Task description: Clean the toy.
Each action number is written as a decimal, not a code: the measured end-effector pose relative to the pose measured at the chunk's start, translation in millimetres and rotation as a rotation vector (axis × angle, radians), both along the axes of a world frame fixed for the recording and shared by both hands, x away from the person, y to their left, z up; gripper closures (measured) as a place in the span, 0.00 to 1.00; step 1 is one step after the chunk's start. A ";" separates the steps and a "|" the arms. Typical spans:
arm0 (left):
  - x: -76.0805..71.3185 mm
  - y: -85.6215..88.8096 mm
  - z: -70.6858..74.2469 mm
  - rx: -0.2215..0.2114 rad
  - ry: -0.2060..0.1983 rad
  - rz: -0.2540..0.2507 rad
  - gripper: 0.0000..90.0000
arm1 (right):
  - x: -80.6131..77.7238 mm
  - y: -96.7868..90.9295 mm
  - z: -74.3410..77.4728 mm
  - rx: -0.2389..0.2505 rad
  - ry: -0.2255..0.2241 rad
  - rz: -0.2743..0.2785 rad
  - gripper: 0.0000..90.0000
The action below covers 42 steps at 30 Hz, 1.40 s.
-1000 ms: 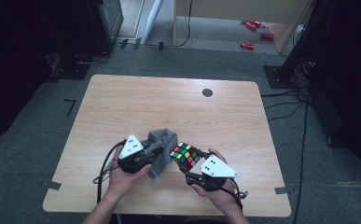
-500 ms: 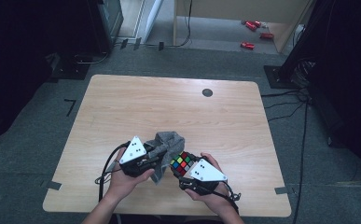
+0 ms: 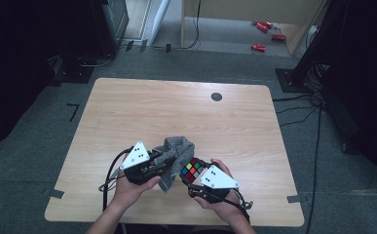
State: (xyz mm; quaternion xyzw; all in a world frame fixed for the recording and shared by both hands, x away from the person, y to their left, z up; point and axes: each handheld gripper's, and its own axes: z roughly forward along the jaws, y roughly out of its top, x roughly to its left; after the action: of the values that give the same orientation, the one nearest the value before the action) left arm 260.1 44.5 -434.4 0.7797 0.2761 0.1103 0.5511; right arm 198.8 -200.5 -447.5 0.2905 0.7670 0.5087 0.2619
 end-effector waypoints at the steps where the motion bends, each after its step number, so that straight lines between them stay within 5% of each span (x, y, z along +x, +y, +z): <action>1: 3.7 1.6 -3.4 0.027 0.013 0.024 0.78 | -0.1 -1.1 0.5 0.001 0.000 -0.003 0.38; 6: 18.3 7.4 -22.6 0.103 0.088 0.088 0.77 | 3.5 -10.1 4.3 0.037 0.004 -0.029 0.38; 11: 20.4 -5.3 -34.5 0.143 0.140 0.016 0.73 | 4.7 -16.7 9.5 0.061 -0.004 -0.052 0.38; 15: 19.0 -8.8 -32.4 0.164 0.130 0.015 0.62 | 5.0 -20.6 12.2 0.070 -0.005 -0.073 0.38; 21: 15.3 -5.0 -24.2 0.154 0.068 0.041 0.45 | 5.5 -24.1 15.1 0.082 -0.004 -0.094 0.38; 26: 6.7 -2.0 -13.0 0.132 -0.043 0.016 0.37 | 6.7 -27.9 18.6 0.098 -0.002 -0.110 0.38; 32: -6.9 -19.1 -18.5 0.208 -0.164 -0.041 0.26 | 5.9 -25.0 19.7 0.108 0.015 -0.110 0.38; 38: -15.4 -31.6 -23.9 0.263 -0.255 -0.066 0.26 | 4.0 -18.1 21.4 0.116 0.026 -0.095 0.38; 42: -18.5 -32.9 -25.2 0.245 -0.305 -0.086 0.29 | 1.6 -13.5 23.1 0.120 0.040 -0.102 0.38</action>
State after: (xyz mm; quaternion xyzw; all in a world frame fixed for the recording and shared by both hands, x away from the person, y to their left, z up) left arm 241.7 11.7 -459.6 0.8262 0.1404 0.2363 0.4918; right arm 200.5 -214.0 -424.4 0.3546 0.7243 0.5339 0.2542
